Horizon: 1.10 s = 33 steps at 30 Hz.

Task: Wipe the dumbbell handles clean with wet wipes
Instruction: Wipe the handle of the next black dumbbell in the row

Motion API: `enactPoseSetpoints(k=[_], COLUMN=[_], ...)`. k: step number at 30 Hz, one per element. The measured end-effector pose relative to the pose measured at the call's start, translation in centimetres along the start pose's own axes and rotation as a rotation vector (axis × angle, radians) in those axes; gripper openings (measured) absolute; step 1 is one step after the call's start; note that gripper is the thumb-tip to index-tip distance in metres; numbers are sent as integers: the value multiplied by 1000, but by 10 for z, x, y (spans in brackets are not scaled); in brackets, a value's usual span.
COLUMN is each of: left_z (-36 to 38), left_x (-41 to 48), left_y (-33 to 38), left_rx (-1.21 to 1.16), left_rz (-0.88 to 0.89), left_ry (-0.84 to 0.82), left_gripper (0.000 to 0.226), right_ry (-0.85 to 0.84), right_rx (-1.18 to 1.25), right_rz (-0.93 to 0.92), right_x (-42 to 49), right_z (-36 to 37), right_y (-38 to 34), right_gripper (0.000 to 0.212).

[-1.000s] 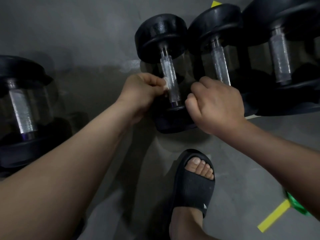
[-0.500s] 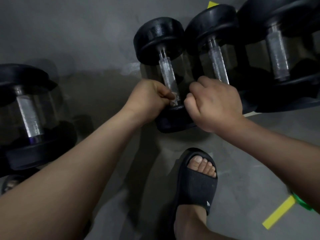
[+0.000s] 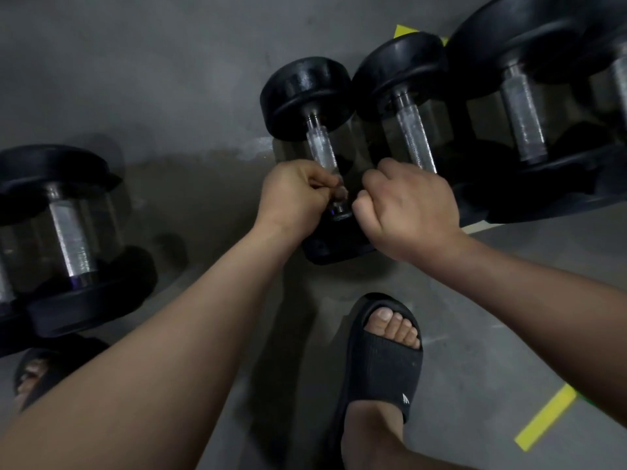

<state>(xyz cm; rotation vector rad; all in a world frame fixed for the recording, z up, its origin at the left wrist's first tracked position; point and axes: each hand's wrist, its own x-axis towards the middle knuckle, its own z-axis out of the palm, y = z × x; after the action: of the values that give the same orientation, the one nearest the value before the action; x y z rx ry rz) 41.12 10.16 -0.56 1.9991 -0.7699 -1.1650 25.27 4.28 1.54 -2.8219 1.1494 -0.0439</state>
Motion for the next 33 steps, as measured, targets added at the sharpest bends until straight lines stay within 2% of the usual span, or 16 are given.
enactPoseSetpoints(k=[3,5,7,11,13,15,17,18,21,23,25,27,30,31,33], left_z=[-1,-1,1,5,2,-2,-4,-4,-6,-10,-13,-15,-10,-9,-12], left_x=[9,15,15,-2,3,18,35,39,33,28,34,42,47,41,22], left_y=[-3,-3,-6,-18,-13,2,15,17,10,1,0,6,15,15,10], left_rx=[-166,-284,-302,-172,-200,-419,-752,-823,-695,-598,-589,-710,-872,-822,-601], left_rz=[-49,-116,-136,-168,-200,-282,-369,-387,-375,-366,-359,-359,-343,-324,-293], left_ry=[175,230,210,76,77,131,173,170,-11,-147,-100,44,170,159,36], left_gripper=[14,13,13,16,12,11,21,26,36,33,22,12,12,10,8], right_ry=[20,18,15,20,22,29,32,31,28,25,28,30,31,28,21], right_rx=[6,16,14,5,3,4,8,9,9,12,9,2,-10,-13,-13], right_rz=[5,5,1,-5,-6,-4,-6,-7,-10,-9,-6,-5,-6,-7,-9], right_x=[0,0,-1,0,0,0,0,-1,-1,-1,0,0,1,1,0], right_z=[0,0,0,0,0,1,1,1,1,0,0,0,0,0,0], right_y=[1,0,-1,0,0,0,0,0,1,0,0,-1,0,0,0], right_gripper=[35,34,34,33,32,32,32,32,31,31,31,31,31,31,31])
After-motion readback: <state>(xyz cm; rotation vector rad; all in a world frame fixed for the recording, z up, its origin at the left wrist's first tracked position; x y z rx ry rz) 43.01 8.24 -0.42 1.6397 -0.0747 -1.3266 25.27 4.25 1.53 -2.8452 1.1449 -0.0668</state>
